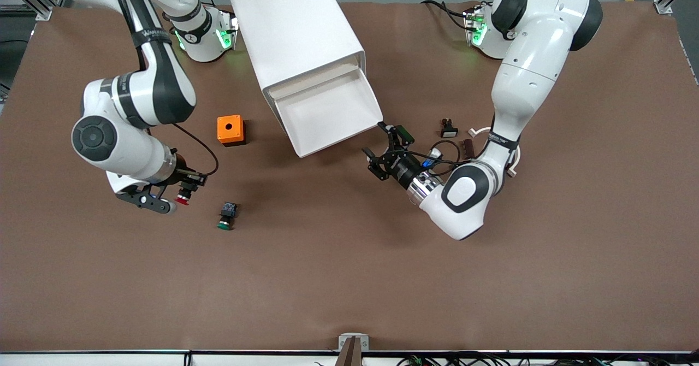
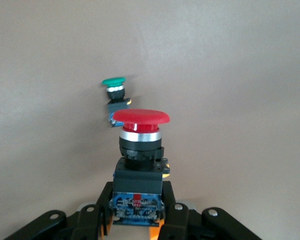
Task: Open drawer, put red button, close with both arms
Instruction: 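Lift the red button and carry it over the open drawer with the right gripper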
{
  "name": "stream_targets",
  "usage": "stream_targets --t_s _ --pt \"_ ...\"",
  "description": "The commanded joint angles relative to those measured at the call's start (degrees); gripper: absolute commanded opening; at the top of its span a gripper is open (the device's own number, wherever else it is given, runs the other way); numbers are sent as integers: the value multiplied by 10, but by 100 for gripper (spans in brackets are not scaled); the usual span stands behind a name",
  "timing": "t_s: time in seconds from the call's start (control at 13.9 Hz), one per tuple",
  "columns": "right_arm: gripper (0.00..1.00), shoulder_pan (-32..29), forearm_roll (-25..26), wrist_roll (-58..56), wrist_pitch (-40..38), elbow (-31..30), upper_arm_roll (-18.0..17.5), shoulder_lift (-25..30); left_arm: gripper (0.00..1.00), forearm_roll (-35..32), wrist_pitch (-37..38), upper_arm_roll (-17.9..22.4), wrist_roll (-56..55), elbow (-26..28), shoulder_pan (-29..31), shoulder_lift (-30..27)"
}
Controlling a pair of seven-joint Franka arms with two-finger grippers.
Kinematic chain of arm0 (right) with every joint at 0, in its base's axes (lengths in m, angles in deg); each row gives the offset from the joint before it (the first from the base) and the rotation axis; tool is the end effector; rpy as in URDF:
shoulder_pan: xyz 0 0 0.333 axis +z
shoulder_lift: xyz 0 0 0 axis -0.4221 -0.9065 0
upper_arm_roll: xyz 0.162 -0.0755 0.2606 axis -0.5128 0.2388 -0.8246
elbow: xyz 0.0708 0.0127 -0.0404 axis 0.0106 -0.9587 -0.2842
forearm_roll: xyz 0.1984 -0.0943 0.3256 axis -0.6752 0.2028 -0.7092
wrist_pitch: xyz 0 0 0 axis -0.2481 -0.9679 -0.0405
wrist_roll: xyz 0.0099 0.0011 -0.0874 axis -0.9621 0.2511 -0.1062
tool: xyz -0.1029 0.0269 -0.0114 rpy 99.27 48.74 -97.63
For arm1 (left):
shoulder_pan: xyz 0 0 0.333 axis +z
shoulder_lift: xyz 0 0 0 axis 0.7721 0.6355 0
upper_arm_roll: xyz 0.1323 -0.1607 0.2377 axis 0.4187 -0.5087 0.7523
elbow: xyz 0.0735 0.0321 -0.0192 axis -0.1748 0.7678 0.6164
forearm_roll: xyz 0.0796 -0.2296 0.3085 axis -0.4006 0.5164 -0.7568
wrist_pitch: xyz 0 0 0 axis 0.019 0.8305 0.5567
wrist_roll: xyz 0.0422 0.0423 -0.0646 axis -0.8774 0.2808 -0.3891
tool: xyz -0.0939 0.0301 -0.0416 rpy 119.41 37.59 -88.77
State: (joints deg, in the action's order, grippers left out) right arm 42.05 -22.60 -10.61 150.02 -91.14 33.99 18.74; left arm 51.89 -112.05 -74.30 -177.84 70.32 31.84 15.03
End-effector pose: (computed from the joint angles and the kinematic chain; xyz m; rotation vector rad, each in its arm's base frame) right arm 0.5975 0.1458 0.3870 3.0506 -0.5426 -0.1969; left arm 0.5906 -0.3642 0.2171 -1.7639 -1.5464 2.0698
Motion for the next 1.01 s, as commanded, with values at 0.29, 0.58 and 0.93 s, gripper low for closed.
stream_targets --t_s 0.29,0.58,0.93 --pt "2 70 -29 140 -50 -3 0 60 98 -110 -71 59 285 -40 -12 -79" --pt "2 112 -35 214 -82 -12 0 99 99 -226 -185 60 351 -37 -12 -124" --pt "0 191 -36 352 -75 -51 0 136 99 -420 -292 59 347 -35 -64 -127"
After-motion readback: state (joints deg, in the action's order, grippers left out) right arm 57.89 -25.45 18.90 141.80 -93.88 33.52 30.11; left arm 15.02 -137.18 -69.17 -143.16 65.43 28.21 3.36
